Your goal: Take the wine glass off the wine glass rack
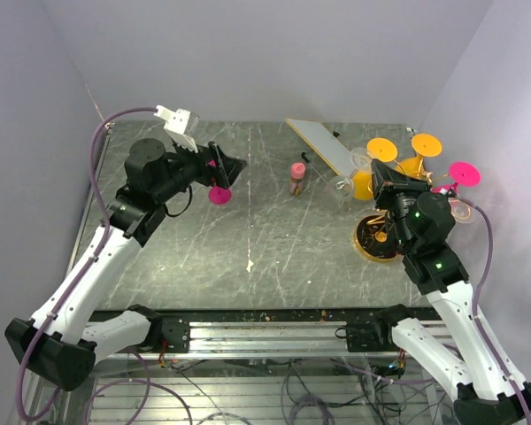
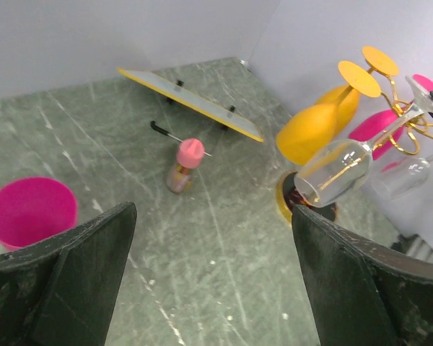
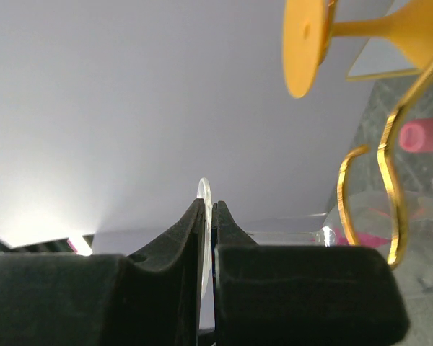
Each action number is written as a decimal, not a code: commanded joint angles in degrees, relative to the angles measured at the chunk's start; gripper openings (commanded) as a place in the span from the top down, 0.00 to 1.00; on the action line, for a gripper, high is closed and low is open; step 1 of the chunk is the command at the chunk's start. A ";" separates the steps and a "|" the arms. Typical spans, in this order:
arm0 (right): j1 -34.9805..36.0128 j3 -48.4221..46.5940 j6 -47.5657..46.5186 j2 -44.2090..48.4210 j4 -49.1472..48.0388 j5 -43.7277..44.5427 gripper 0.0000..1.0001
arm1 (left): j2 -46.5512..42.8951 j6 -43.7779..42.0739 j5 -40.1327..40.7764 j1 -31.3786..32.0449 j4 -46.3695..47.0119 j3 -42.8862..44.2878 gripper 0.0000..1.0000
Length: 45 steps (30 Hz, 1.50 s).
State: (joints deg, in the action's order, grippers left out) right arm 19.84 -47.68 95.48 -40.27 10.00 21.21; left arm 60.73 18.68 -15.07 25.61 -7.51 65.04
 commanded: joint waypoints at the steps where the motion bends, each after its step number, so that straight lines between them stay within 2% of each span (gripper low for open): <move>1: 0.05 -1.59 2.86 1.76 -7.88 -5.69 1.00 | 0.97 8.26 -6.42 -0.12 2.47 0.85 0.01; 7: 0.03 -1.10 6.25 2.15 -15.29 -11.06 1.00 | 0.09 31.98 -16.95 -0.12 20.33 -8.27 0.02; 12: 0.05 -1.01 10.23 0.69 -24.35 -18.51 1.00 | 2.37 51.30 -19.68 -0.12 45.95 -16.14 0.02; 16: 0.03 -0.39 13.90 -0.29 -30.81 -22.59 1.00 | 4.94 60.13 -20.09 0.12 57.72 -19.06 0.02; 25: 0.03 1.08 22.19 -2.15 -39.95 -27.85 1.00 | 7.74 66.43 -16.66 5.26 66.88 -20.65 0.01; 29: 0.04 2.13 24.22 -1.74 -41.22 -28.91 1.00 | 8.97 66.91 -16.69 7.70 68.62 -19.90 0.08; 40: 0.03 5.02 27.59 1.13 -38.65 -28.38 1.00 | 10.99 68.77 -16.59 13.04 76.15 -17.96 0.14; 45: 0.03 6.83 28.56 2.20 -38.38 -26.54 1.00 | 12.49 71.56 -16.30 15.49 83.65 -17.16 0.25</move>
State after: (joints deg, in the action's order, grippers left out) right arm 19.84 -41.82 119.28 -39.22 -26.11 -7.22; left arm 72.64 87.94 -32.12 39.20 65.45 45.32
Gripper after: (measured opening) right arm 0.046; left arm 0.787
